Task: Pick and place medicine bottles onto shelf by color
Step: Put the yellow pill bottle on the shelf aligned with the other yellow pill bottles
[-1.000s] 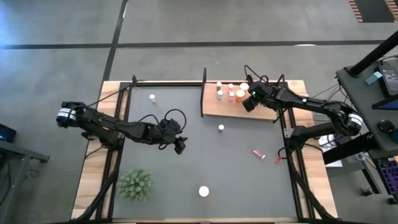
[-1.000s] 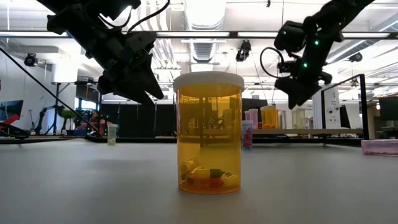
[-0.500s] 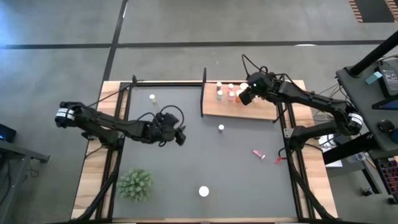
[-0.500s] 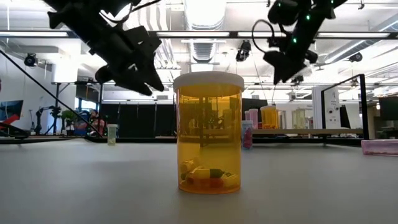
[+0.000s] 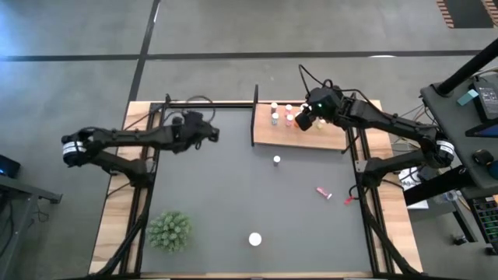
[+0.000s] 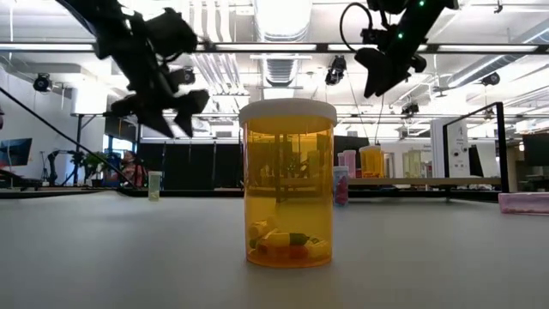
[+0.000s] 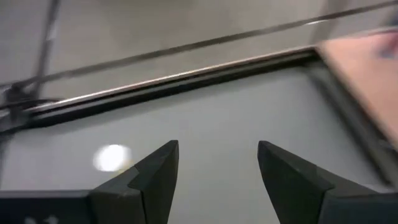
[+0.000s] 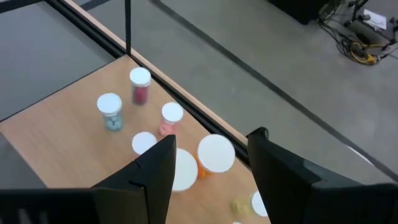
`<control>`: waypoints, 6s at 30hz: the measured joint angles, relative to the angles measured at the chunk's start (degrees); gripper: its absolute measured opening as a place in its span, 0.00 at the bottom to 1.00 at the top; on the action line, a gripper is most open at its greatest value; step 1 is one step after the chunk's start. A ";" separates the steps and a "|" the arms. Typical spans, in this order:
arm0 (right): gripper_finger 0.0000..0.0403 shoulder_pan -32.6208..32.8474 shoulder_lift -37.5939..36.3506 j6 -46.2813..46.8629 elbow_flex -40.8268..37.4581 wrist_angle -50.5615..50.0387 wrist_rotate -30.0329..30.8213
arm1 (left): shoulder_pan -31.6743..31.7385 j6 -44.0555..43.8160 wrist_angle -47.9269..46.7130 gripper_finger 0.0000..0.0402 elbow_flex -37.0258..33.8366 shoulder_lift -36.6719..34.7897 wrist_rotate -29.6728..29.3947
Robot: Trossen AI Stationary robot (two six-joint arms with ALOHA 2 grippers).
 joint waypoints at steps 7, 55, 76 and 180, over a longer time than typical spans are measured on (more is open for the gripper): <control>0.47 0.00 0.00 -0.41 0.94 0.13 0.00 | 13.18 -0.02 -0.57 0.51 0.04 0.64 13.07; 0.47 0.00 0.00 -1.45 0.64 1.11 0.02 | 20.32 -2.94 11.70 0.33 -8.21 11.04 7.19; 0.47 0.00 0.00 -2.42 -0.70 1.54 0.02 | 7.72 -1.08 16.02 0.26 -7.86 10.80 16.90; 0.47 25.64 -0.02 0.67 -7.87 12.56 -10.05 | -20.07 25.98 26.30 0.26 18.23 37.33 23.96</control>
